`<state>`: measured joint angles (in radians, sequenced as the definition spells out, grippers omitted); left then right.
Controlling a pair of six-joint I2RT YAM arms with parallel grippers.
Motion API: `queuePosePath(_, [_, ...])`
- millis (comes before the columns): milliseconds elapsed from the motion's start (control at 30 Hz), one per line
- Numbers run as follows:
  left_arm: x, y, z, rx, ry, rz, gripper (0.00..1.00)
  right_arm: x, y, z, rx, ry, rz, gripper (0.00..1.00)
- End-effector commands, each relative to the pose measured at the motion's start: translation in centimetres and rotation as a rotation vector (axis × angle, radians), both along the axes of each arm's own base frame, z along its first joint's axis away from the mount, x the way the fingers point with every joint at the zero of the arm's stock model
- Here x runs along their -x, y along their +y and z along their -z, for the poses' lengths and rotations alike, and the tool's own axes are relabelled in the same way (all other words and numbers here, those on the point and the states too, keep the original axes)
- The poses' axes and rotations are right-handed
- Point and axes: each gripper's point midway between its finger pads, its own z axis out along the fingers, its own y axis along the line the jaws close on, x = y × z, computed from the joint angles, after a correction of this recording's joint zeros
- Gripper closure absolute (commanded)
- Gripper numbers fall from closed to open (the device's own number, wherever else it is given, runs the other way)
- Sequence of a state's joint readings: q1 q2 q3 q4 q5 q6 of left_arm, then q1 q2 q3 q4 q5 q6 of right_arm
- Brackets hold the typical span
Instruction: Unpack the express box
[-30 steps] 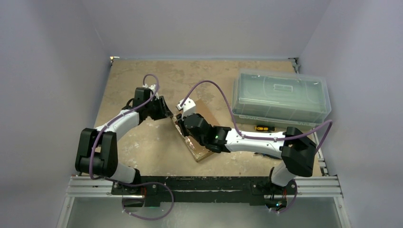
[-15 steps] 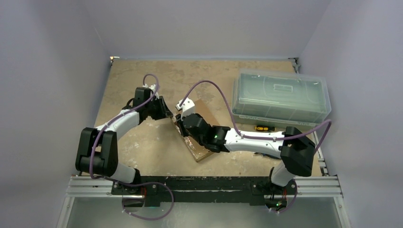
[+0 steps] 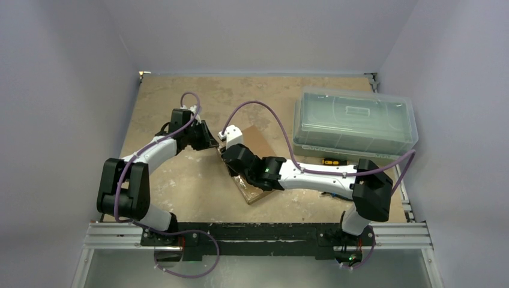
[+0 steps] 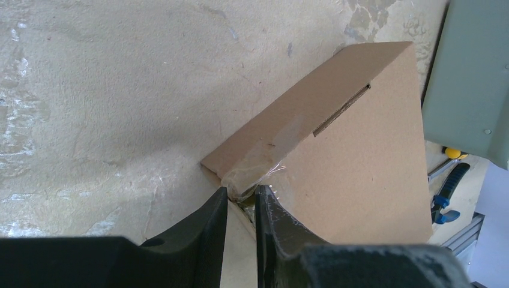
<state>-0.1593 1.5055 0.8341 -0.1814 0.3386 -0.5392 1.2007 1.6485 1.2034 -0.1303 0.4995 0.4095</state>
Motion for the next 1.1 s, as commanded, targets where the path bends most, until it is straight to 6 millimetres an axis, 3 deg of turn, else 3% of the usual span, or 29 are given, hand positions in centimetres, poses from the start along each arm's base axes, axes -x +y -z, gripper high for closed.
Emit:
queuePosePath(0, [0.4,2.1,2.7,-0.110,0.072,-0.065,0.81,2.5,-0.1,-0.9,0.017,0.057,-0.015,1.00])
queuePosePath(233, [0.0,2.1,2.3,-0.111,0.060,-0.078,0.80,3.8,-1.1,-0.7,0.026,0.084,-0.006,1.00])
queuePosePath(400, [0.0,2.2,1.3,-0.112,0.045,-0.075,0.68,3.5,-1.8,-0.6,0.011,0.069,0.029,1.00])
queuePosePath(567, [1.3,2.1,-1.9,-0.079,0.048,-0.106,0.61,3.2,-1.3,-0.7,-0.002,0.047,0.021,1.00])
queuePosePath(667, [2.3,2.2,-4.3,-0.052,0.027,-0.137,0.50,3.0,-1.2,-0.8,-0.001,0.034,0.020,1.00])
queuePosePath(800, [4.2,0.4,-6.0,0.084,0.017,-0.113,0.47,3.0,-1.2,-1.1,-0.013,0.026,0.018,1.00])
queuePosePath(900, [5.0,-1.4,-5.5,0.182,0.035,-0.078,0.46,2.9,-1.5,-1.3,-0.010,0.020,0.025,1.00])
queuePosePath(1067, [3.7,-0.5,-2.6,0.123,0.058,-0.140,0.46,2.7,-1.9,-1.9,0.012,0.011,0.043,1.00])
